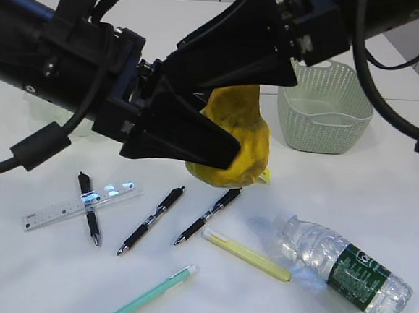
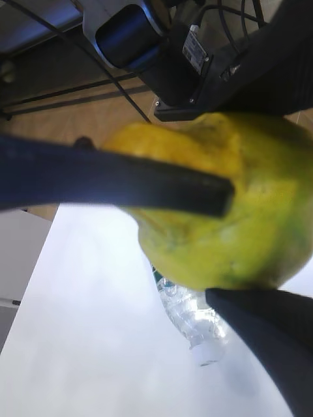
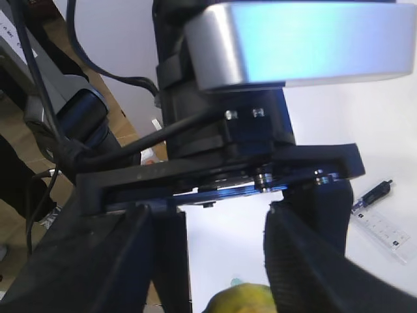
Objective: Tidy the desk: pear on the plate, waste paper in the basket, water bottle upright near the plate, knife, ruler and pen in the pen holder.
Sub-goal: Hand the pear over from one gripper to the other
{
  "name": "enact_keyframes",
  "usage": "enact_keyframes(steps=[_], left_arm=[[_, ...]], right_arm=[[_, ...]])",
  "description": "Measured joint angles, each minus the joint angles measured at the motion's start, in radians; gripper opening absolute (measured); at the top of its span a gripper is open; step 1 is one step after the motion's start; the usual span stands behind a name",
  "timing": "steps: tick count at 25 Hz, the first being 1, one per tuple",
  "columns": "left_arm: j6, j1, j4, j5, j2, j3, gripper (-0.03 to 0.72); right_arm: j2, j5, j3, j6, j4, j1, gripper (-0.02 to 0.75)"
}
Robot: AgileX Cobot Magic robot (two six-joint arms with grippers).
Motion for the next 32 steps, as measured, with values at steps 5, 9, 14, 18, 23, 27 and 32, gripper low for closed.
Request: enact_keyframes(steps=[5, 9, 14, 18, 23, 27, 32], left_arm=[[0.000, 0.000, 0.000, 0.000, 0.000, 0.000, 0.491], [0.000, 0.000, 0.013, -0.002, 0.002, 0.000, 0.491], [0.000, 0.000, 0.015, -0.002, 0.002, 0.000, 0.491], [0.000, 0.000, 0.015, -0.002, 0.002, 0.000, 0.491], [0.000, 0.000, 0.015, -0.003, 0.002, 0.000, 0.491], [0.000, 0.000, 0.015, -0.017, 0.002, 0.000, 0.491], [0.000, 0.000, 0.016, -0.106, 0.002, 0.000, 0.491]], right_arm=[[0.000, 0.000, 0.000, 0.000, -0.025, 0.000, 0.429], [-0.007, 0.007, -0.035, 0.019, -0.101, -0.002, 0.429], [-0.045, 0.014, -0.124, 0.079, -0.164, -0.030, 0.429], [-0.076, 0.017, -0.156, 0.154, -0.288, -0.039, 0.429], [-0.105, 0.026, -0.156, 0.213, -0.413, -0.039, 0.429], [-0.114, 0.029, -0.156, 0.257, -0.484, -0.039, 0.429], [-0.131, 0.033, -0.156, 0.314, -0.572, -0.040, 0.429]])
